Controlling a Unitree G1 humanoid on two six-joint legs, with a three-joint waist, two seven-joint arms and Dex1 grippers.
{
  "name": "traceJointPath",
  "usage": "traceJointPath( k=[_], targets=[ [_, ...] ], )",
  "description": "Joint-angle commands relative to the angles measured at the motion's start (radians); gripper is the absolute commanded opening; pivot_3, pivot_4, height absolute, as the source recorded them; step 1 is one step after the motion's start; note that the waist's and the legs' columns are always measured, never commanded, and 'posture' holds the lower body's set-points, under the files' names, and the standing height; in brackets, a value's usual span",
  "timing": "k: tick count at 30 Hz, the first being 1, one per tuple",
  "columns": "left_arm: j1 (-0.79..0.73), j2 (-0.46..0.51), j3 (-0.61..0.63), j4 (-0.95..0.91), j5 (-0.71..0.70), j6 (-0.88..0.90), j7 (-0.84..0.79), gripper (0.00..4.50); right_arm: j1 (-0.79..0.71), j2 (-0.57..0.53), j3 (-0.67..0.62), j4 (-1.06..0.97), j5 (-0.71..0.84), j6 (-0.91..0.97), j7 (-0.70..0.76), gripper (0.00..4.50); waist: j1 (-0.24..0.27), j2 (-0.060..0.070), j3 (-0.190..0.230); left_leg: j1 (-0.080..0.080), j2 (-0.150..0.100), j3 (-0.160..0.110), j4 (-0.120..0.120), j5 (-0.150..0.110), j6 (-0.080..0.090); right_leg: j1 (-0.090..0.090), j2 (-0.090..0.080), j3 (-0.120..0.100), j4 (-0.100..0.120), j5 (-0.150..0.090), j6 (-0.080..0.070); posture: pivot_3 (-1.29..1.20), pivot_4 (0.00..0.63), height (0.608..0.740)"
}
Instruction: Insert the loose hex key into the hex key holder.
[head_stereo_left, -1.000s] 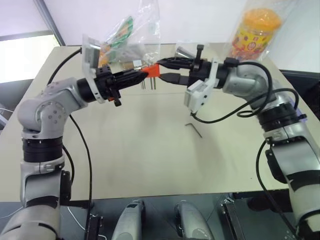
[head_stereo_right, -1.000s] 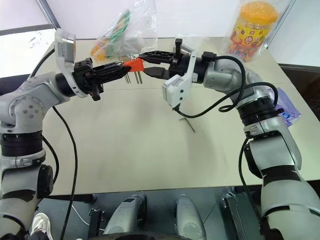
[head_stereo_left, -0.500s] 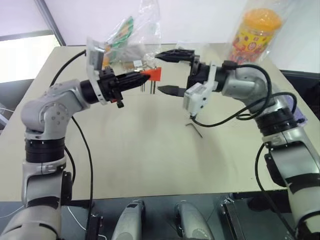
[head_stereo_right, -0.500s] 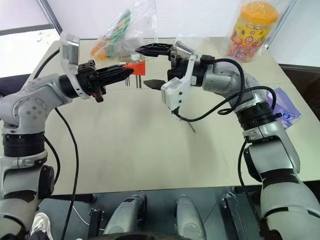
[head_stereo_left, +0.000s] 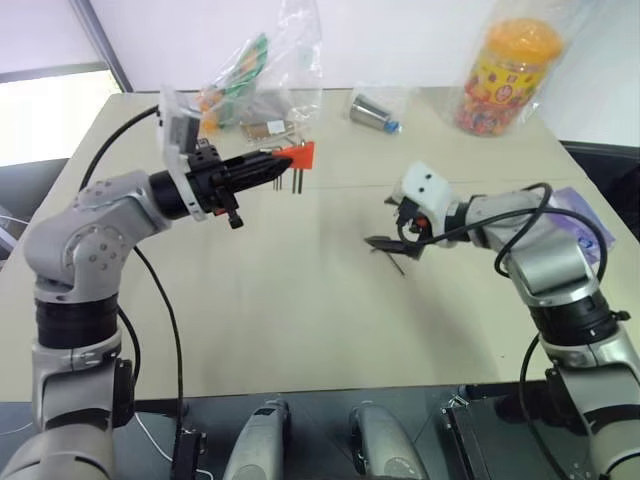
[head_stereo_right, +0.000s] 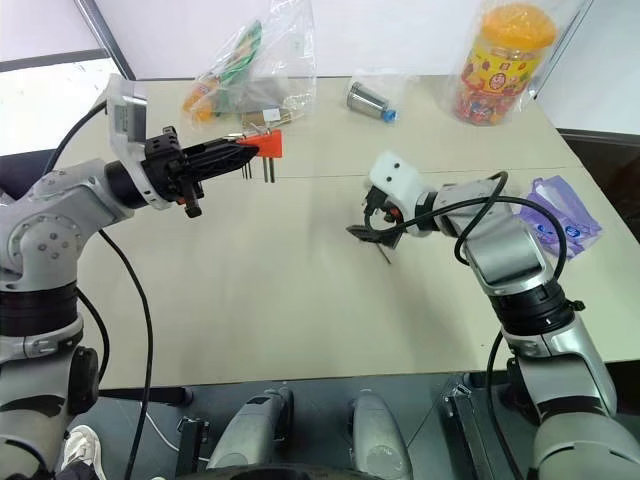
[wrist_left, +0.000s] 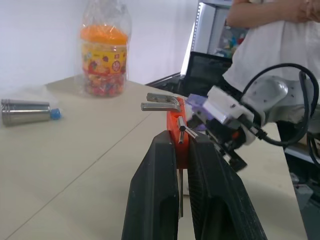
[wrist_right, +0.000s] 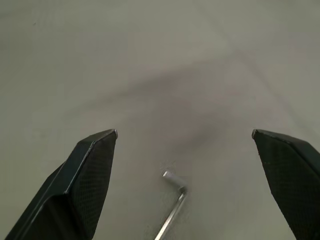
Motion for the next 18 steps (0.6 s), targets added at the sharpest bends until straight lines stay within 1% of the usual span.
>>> traceJointPath(
  k=[1, 7, 13, 16, 17, 18],
  targets=[
    [0.002, 0.01, 0.035, -0.039, -0.023, -0.009, 0.015, 0.0, 0.014, 0.017, -0.007, -0.01, -0.001, 0.052, -0.055, 4.48, 0.0, 0.0, 0.0, 0.0, 0.0, 0.0, 0.0, 0.0, 0.0, 0.0, 0.0, 0.0, 0.0, 0.0, 0.0, 0.0, 0.15, 0.74],
    [0.003, 0.012, 0.039, -0.055, -0.032, -0.005, 0.035, 0.0, 0.045, 0.022, 0.024, 0.093, -0.035, 0.012, -0.109, 4.48, 0.002, 0.0, 0.0, 0.0, 0.0, 0.001, 0.0, 0.0, 0.0, 0.0, 0.0, 0.0, 0.0, 0.0, 0.0, 0.0, 0.15, 0.74],
    [0.016, 0.023, 0.042, -0.074, -0.043, -0.002, 0.056, 0.0, 0.048, 0.047, 0.025, 0.223, -0.053, -0.035, -0.15, 4.48, -0.001, 0.0, 0.0, 0.0, 0.0, 0.001, 0.0, 0.0, 0.0, 0.0, 0.0, 0.0, 0.0, 0.0, 0.0, 0.0, 0.15, 0.74],
    [0.021, 0.025, 0.044, -0.081, -0.045, -0.003, 0.064, 0.0, 0.052, 0.056, 0.03, 0.251, -0.059, -0.052, -0.155, 3.64, -0.003, 0.0, 0.0, 0.0, 0.0, 0.001, 0.001, 0.0, 0.0, 0.0, 0.001, 0.0, 0.0, 0.0, 0.0, 0.0, 0.15, 0.74],
    [0.022, 0.026, 0.044, -0.081, -0.045, -0.004, 0.065, 0.0, 0.054, 0.06, 0.034, 0.254, -0.062, -0.058, -0.157, 3.21, -0.004, 0.0, 0.0, 0.001, 0.0, 0.001, 0.001, 0.0, 0.0, 0.001, 0.001, 0.0, 0.0, 0.0, 0.0, 0.0, 0.15, 0.74],
    [0.023, 0.026, 0.044, -0.08, -0.044, -0.006, 0.066, 0.0, 0.055, 0.065, 0.039, 0.256, -0.064, -0.06, -0.159, 2.66, -0.003, 0.0, 0.0, 0.001, 0.0, 0.001, 0.001, 0.0, 0.0, 0.002, 0.002, 0.0, 0.0, 0.0, 0.0, 0.0, 0.15, 0.74]
  ],
)
